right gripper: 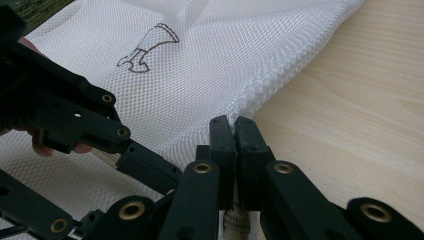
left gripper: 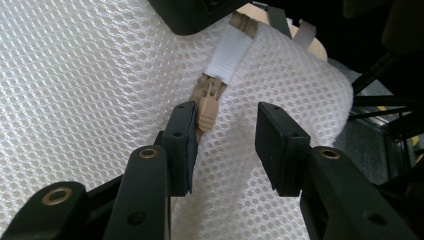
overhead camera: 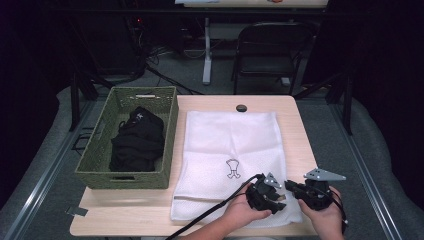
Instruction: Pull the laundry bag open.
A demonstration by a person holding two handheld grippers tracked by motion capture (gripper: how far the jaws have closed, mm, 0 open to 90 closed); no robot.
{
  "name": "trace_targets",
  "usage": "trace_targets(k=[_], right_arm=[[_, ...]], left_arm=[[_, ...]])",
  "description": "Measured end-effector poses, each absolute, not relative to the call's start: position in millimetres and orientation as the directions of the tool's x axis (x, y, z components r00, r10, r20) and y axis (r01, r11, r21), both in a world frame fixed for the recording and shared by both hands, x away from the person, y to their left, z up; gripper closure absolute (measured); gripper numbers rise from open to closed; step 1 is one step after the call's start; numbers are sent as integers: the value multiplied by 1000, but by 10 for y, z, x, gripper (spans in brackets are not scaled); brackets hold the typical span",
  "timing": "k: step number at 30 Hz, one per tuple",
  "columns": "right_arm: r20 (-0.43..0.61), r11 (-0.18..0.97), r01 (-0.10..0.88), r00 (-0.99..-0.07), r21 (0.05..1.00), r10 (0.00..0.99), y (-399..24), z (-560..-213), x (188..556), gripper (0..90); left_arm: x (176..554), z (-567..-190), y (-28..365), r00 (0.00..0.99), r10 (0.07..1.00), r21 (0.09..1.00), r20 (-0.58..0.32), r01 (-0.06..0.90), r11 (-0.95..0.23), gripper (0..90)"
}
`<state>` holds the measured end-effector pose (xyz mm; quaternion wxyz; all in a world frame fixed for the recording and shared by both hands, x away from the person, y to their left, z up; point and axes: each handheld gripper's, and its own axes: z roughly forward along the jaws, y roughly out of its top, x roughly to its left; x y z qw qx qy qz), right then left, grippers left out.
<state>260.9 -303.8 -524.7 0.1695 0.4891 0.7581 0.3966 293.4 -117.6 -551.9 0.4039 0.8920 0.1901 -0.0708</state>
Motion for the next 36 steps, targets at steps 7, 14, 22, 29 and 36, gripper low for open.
trace_targets(k=[7, 14, 22, 29, 36], right_arm=[[130, 207, 605, -465, 769, 876, -3037, -5244, 2605, 876], [130, 206, 603, -466, 770, 875, -3029, -5243, 2602, 876], [127, 207, 602, -465, 771, 876, -3026, -5241, 2598, 876], [128, 209, 605, -465, 769, 876, -3024, -5244, 2599, 876], [129, 210, 605, -467, 768, 875, -3023, -5246, 2601, 876]], left_arm=[[2909, -5505, -1171, 918, 268, 703, -293, 397, -591, 622], [2912, -5527, -1195, 910, 293, 693, -292, 413, -592, 643], [2907, -5544, -1219, 900, 310, 703, -307, 434, -563, 693], [2909, -5549, -1225, 894, 329, 701, -304, 443, -559, 723], [2927, -5561, -1224, 888, 335, 697, -315, 456, -553, 789]])
